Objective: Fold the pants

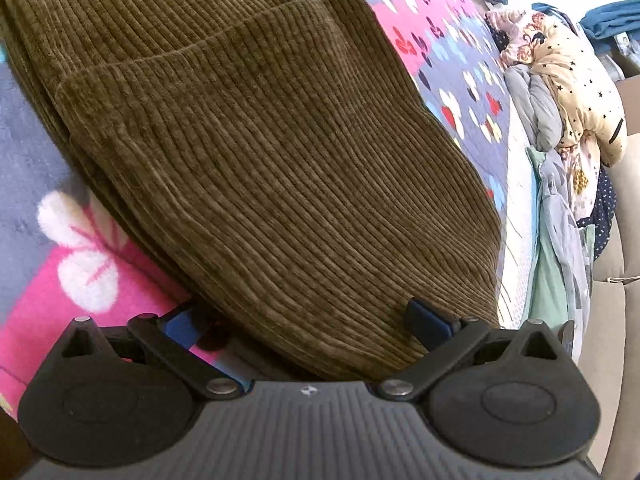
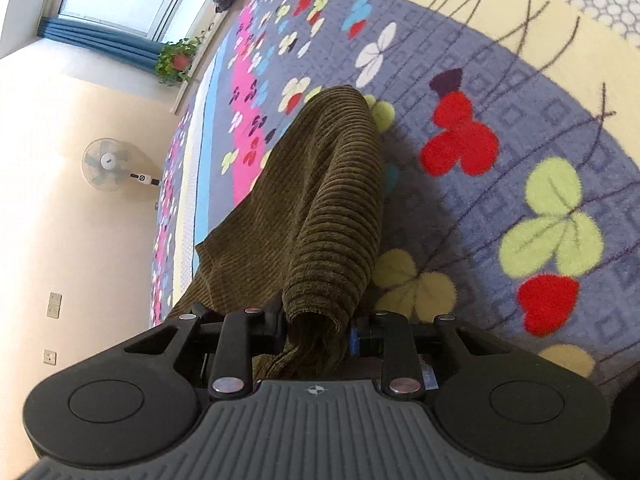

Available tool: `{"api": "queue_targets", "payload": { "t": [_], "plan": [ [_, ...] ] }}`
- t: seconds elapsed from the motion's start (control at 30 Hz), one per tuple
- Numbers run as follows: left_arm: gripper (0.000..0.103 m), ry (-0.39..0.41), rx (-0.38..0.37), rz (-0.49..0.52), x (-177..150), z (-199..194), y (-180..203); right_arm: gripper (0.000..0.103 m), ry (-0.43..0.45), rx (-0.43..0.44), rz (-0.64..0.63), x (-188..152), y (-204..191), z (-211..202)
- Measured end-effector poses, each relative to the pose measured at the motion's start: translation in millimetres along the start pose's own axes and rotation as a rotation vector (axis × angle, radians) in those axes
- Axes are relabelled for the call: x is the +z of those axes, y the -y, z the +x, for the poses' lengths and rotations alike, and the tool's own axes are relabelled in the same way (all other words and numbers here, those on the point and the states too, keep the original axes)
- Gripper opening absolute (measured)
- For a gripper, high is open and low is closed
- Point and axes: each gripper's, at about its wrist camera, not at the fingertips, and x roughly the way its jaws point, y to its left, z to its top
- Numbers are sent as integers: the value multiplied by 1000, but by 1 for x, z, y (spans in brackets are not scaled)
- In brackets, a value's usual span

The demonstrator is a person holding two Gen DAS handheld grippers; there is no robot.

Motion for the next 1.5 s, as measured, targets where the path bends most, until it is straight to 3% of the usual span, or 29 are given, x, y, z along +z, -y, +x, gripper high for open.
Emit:
{"api": "queue_targets", "payload": {
  "t": [0.13,0.23,0.3,0.33,0.43,0.47,0.53,0.6,0.73,0.8,0.87,0.93,0.97,1.0,1.03,1.1,1.23,1.5],
  "plan": [
    [103,-94,-90,-35,-14,7,11,29,-9,-1,9,2,2,2],
    [103,-94,-76,-41,-12,17,18,29,-14,-7,16,2,2,0],
    [102,-111,-57,-96,-6,23,19,29,-17,-10,18,1,3,0],
    [97,-120,-44,-102,-3,23,20,29,-19,-10,19,0,3,0],
    [64,-124,-2,-81,3,17,21,31,-23,-11,29,0,6,0],
    [49,-129,-4,-72,6,16,21,35,-29,-18,35,0,8,1],
    [42,-143,-5,-57,11,15,22,45,-49,-32,49,1,14,4],
    [39,-155,-4,-26,16,17,26,80,-95,-23,79,6,25,6],
    [39,-162,-17,-6,16,18,25,89,-95,98,127,37,45,-4],
    [39,-167,-23,-2,17,19,23,91,-42,96,87,55,44,-2],
    [39,-174,-29,0,19,24,27,91,-46,79,37,76,39,17],
    [39,-181,-36,6,20,25,27,88,-109,70,7,86,35,46],
    [38,-182,-40,10,21,23,24,76,-148,71,-15,86,32,61],
    [38,-184,-44,15,21,22,22,47,-167,52,-40,85,30,71],
    [38,-187,-46,16,22,22,22,36,-169,-9,-90,82,24,80],
    [37,-198,-55,12,24,22,22,26,-154,-52,-151,76,13,81],
    [37,-208,-105,3,30,12,20,19,-132,-67,-158,76,-15,65],
    [37,-180,-315,-88,87,-52,-4,18,-87,-79,-421,64,-168,55]
  ]
}}
